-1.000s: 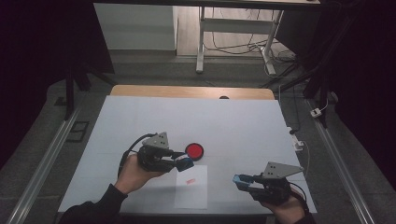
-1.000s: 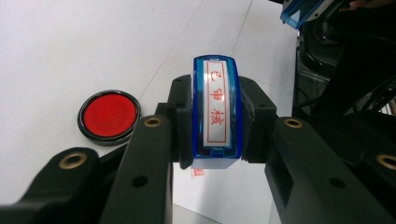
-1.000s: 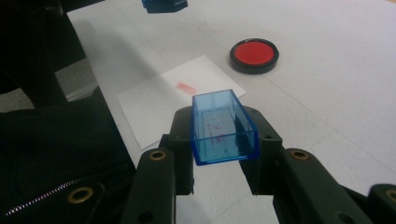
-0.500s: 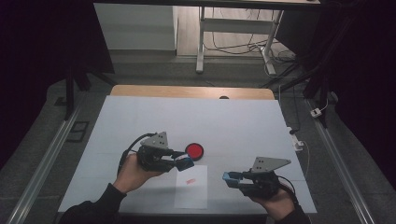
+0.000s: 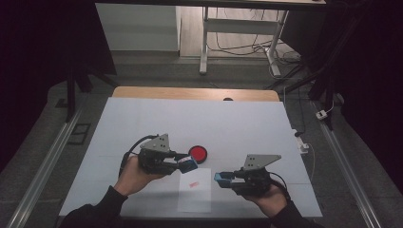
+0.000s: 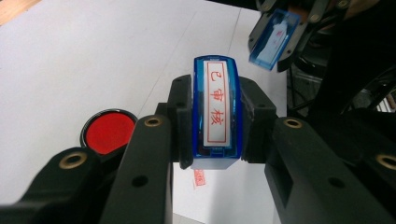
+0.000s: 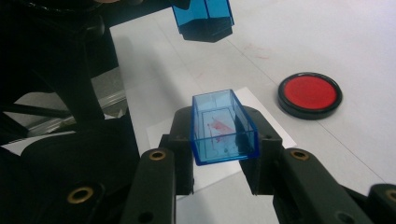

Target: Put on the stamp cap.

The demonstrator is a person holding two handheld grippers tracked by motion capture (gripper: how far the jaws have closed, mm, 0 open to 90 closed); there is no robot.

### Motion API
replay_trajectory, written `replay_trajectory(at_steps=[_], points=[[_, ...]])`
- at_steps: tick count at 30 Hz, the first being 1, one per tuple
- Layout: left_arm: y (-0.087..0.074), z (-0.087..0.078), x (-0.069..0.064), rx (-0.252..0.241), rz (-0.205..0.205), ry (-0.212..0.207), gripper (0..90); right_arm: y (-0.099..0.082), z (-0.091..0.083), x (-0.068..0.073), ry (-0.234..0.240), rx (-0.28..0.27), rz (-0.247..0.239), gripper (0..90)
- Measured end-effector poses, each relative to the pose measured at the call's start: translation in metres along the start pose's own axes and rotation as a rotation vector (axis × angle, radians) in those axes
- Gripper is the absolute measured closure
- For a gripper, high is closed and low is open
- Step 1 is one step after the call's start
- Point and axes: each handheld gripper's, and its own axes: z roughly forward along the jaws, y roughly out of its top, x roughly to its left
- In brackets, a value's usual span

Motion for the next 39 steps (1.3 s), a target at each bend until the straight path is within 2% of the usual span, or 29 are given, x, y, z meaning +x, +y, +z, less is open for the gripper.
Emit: replay_trajectory(at_steps=[9,15,20,31,35,39], points=[[0.001,-0.002,-0.001,-0.014,0.016,-0.021,69.9,0.005,0.018,-0.006,0.043,0.017,-0.029,68.8],[0.003,-0.003,-0.004,-0.023,0.034,-0.034,69.9,0.009,0.028,-0.008,0.095,0.024,-0.053,68.8],[0.005,-0.004,-0.007,-0.028,0.066,-0.040,70.0,0.011,0.037,-0.010,0.121,0.009,-0.056,68.8],[0.006,-0.004,-0.009,-0.042,0.092,-0.057,70.0,0.019,0.057,-0.013,0.182,0.009,-0.092,68.8],[0.006,-0.003,-0.010,-0.038,0.128,-0.066,70.1,0.023,0.064,-0.012,0.200,0.005,-0.105,68.8],[0.005,-0.002,-0.010,-0.037,0.144,-0.076,70.1,0.024,0.069,-0.010,0.212,0.004,-0.114,68.8]])
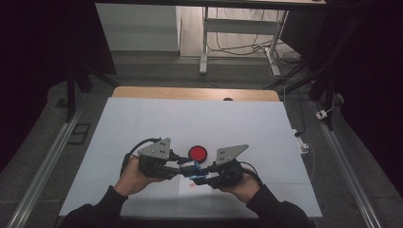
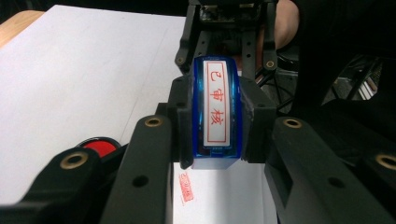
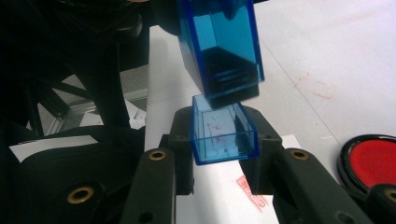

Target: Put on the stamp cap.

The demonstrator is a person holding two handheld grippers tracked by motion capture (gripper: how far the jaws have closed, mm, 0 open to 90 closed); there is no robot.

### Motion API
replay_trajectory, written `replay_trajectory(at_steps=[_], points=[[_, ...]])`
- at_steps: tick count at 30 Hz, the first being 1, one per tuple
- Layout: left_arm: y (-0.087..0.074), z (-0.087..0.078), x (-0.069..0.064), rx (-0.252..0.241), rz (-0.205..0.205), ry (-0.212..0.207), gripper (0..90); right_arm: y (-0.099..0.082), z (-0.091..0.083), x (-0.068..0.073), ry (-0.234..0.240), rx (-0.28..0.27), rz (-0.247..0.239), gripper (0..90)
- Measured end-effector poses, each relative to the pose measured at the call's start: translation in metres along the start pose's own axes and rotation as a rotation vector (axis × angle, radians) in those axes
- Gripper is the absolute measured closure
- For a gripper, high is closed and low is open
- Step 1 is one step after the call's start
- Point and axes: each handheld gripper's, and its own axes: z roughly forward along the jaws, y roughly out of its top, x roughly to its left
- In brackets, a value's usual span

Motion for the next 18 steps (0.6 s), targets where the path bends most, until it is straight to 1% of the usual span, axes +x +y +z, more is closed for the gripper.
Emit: replay_trajectory(at_steps=[1,6,8,10,18], points=[[-0.0001,0.0002,0.0000,0.000,0.003,-0.003,70.1,0.0004,0.0003,-0.0003,0.005,0.007,-0.005,68.8],[-0.0001,0.0008,-0.0005,-0.014,0.016,-0.021,70.1,0.0015,0.0018,-0.0001,0.015,-0.003,-0.015,68.8],[-0.0004,0.0015,-0.0006,-0.021,0.017,-0.034,70.1,0.0019,0.0024,0.0001,0.019,-0.005,-0.018,68.8],[-0.0006,0.0026,-0.0010,-0.017,0.026,-0.036,70.1,0.0021,0.0030,0.0004,0.024,-0.007,-0.020,68.8],[-0.0024,0.0028,-0.0001,-0.034,0.032,-0.059,70.1,0.0020,0.0037,0.0008,0.041,-0.012,-0.022,68.9]])
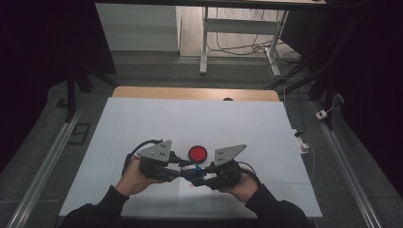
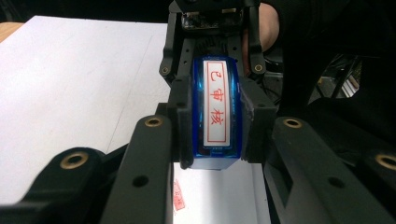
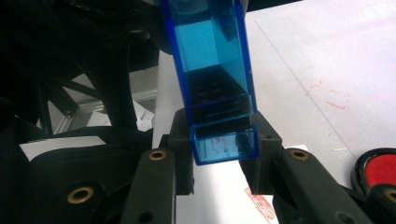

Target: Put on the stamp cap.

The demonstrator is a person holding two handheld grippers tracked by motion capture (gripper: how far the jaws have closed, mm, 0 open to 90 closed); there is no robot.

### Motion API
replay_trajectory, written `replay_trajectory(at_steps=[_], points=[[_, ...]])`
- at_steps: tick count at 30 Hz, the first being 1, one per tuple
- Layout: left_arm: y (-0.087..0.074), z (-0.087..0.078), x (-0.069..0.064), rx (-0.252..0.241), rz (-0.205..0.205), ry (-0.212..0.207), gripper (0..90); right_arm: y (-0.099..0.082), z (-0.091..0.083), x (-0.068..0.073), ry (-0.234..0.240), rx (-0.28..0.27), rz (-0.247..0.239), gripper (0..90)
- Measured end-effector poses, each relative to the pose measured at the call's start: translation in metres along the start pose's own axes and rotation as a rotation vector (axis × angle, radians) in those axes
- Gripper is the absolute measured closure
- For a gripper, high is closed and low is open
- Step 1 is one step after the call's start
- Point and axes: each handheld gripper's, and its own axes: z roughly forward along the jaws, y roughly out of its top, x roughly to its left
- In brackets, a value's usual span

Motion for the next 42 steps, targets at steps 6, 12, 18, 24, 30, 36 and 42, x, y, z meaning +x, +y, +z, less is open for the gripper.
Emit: replay_trajectory(at_steps=[6,12,18,24,30,36,42], points=[[-0.0024,-0.0001,0.0019,-0.021,0.002,-0.024,70.2,0.0013,-0.0013,0.0002,0.025,-0.010,-0.010,69.2],[-0.0052,0.0014,0.0032,-0.041,-0.002,-0.035,70.2,0.0018,-0.0021,0.0004,0.031,-0.017,-0.010,69.3],[-0.0080,0.0024,0.0043,-0.066,-0.014,-0.042,70.2,0.0021,-0.0039,-0.0005,0.042,-0.028,-0.006,69.4],[-0.0063,0.0025,0.0031,-0.055,-0.010,-0.021,70.1,0.0012,-0.0036,-0.0011,0.035,-0.031,0.015,67.5],[-0.0058,-0.0001,0.0036,-0.057,-0.019,-0.007,70.1,0.0000,-0.0028,-0.0007,-0.006,-0.023,0.029,58.0],[-0.0057,-0.0033,0.0041,-0.050,-0.032,0.013,70.1,0.0005,-0.0040,0.0008,-0.048,-0.015,0.040,51.8],[-0.0057,-0.0060,0.0051,-0.034,-0.054,0.034,70.1,0.0008,-0.0053,0.0044,-0.107,0.024,0.042,44.7]])
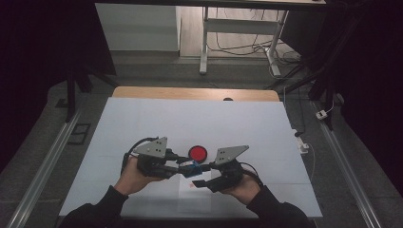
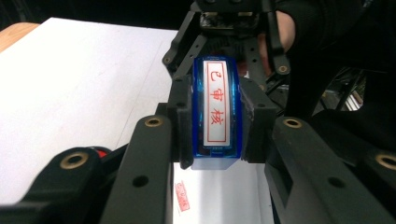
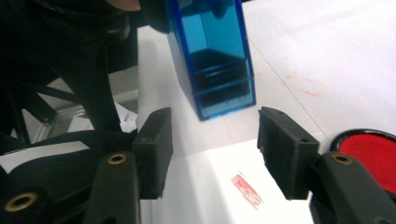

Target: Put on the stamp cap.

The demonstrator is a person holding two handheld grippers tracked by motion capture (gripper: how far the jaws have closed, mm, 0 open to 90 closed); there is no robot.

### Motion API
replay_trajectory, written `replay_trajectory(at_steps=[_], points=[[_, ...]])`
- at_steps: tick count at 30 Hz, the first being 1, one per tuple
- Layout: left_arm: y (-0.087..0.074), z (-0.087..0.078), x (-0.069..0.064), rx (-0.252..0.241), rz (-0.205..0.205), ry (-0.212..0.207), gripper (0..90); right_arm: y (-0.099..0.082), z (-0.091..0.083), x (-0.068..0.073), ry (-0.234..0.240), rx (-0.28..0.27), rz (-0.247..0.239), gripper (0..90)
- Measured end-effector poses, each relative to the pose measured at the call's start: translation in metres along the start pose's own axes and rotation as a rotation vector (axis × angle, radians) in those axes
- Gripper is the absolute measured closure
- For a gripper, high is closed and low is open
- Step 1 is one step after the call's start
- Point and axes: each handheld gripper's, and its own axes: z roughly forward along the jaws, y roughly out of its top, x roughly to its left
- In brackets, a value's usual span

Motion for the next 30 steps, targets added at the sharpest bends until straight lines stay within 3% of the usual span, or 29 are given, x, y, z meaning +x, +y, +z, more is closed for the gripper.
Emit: replay_trajectory(at_steps=[14,30], points=[[-0.002,-0.006,0.004,0.021,-0.052,0.052,70.0,-0.002,-0.010,0.008,-0.125,0.023,0.000,29.7],[-0.007,-0.011,0.009,0.044,-0.089,0.106,69.8,-0.009,-0.025,0.012,-0.196,0.034,0.100,12.5]])
